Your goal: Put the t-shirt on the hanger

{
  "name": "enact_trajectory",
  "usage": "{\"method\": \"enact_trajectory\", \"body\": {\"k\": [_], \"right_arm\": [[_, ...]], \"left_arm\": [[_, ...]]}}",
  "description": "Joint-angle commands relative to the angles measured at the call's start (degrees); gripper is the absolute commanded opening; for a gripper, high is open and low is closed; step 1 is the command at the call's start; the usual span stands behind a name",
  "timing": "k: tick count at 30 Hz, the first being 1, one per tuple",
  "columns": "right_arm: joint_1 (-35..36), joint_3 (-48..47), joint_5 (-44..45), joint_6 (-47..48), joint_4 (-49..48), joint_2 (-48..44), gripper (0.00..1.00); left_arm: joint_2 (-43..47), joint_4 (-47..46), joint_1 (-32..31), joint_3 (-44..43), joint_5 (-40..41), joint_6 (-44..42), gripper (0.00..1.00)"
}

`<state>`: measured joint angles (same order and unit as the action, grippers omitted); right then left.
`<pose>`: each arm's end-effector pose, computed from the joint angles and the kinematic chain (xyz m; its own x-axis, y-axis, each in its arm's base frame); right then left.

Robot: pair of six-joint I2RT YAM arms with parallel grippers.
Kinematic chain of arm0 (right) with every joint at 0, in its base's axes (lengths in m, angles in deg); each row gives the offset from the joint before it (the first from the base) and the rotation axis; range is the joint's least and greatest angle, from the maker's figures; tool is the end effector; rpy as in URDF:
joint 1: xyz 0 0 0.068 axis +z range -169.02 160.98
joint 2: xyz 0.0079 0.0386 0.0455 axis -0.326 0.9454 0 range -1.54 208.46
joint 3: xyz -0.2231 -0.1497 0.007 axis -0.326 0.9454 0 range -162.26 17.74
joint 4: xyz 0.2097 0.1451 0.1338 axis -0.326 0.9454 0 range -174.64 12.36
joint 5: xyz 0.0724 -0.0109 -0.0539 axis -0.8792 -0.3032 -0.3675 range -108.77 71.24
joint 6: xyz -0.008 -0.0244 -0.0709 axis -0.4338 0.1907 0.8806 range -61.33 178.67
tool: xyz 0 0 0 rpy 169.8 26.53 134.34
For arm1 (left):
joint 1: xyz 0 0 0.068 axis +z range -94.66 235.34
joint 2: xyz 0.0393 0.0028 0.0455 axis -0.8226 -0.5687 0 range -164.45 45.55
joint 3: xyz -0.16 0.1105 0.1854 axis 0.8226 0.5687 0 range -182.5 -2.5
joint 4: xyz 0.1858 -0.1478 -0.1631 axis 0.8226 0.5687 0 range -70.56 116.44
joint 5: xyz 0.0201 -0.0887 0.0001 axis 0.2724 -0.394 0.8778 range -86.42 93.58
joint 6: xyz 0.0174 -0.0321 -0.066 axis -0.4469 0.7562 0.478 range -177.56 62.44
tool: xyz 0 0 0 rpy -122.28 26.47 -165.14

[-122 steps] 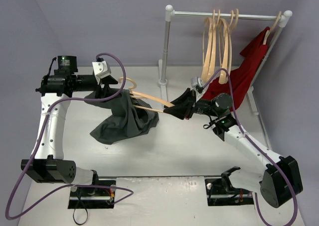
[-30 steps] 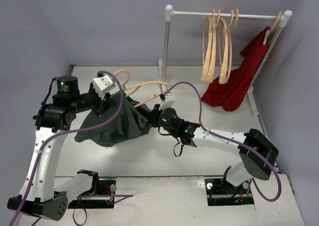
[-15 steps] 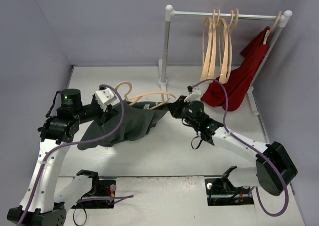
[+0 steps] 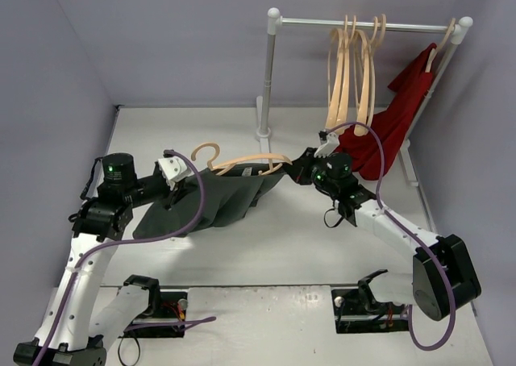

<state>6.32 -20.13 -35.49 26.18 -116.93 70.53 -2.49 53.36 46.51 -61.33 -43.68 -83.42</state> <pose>0.2945 0.1598 0.2523 -0.3852 0.3868 -0.8379 -0.5489 0.6338 0.5450 0.2016 -0.0786 0.3706 -0.0128 0.3016 -0.9534 0.8636 0.4839 0.1415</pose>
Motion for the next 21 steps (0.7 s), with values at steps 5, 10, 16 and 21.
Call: {"method": "enact_trajectory", "body": {"k": [5,10,16,21], "right_arm": [[-7.74,-0.99,0.7,4.23,2.07,-0.2,0.0],[-11.9,-2.04,-1.31,5.78,3.73,-1.19,0.0],[-13.83,-4.39,-3.3,7.26,6.09,-1.84,0.0],[-13.74,-7.46,-4.1,8.49,9.24,-3.23,0.0]], "left_arm": [[2.23,-6.31,1.63,-1.48,1.32,-1.94,0.0],[1.35,-5.6,1.62,-1.79,1.38,-3.21,0.0],[0.32,-3.88,1.62,-2.69,3.46,-4.63,0.0],[-1.34,-2.66,1.36,-4.08,5.57,-5.33,0.0]]}}
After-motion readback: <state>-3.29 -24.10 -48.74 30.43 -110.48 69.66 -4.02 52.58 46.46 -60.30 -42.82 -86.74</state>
